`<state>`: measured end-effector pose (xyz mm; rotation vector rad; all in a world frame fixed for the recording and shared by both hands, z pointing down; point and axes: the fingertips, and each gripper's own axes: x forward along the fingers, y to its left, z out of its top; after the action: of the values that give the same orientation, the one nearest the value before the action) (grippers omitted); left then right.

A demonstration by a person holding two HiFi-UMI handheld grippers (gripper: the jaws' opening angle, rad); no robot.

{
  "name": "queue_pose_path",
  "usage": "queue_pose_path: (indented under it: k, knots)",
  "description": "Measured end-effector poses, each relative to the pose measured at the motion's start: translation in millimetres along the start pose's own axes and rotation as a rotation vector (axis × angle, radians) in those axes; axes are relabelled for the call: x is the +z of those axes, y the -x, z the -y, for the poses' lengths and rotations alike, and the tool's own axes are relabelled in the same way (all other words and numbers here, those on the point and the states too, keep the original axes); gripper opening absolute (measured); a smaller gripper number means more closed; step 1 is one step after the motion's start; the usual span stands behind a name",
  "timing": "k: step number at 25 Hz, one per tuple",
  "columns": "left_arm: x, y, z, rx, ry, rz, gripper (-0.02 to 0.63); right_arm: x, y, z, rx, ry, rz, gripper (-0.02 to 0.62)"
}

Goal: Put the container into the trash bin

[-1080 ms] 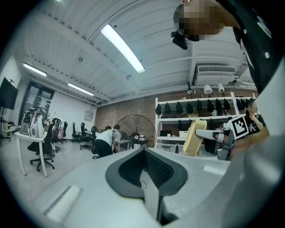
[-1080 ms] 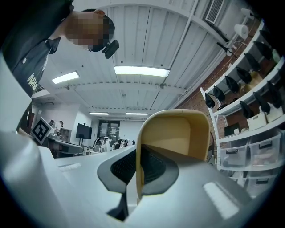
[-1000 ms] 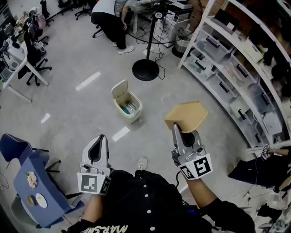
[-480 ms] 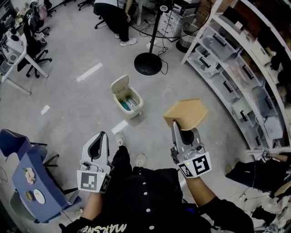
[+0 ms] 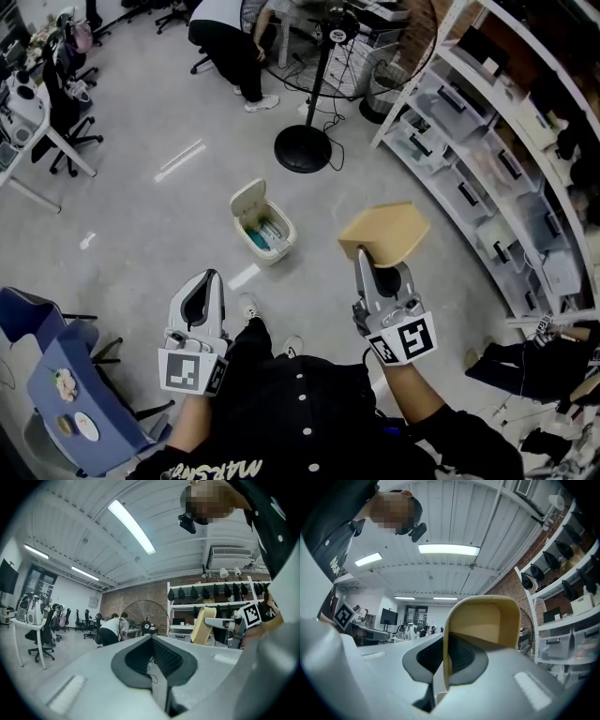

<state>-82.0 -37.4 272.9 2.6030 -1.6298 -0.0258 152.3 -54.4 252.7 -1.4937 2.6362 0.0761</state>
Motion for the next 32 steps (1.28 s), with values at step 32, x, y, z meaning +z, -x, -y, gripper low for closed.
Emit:
queue_pose_path:
  k: [32]
  knots:
    - [-3.5,-133.6,-128.7,-0.167,0.027,-0.055,0.000,-34.7,-152.6,13.1,-0.118,0.014,-0.087,0.025]
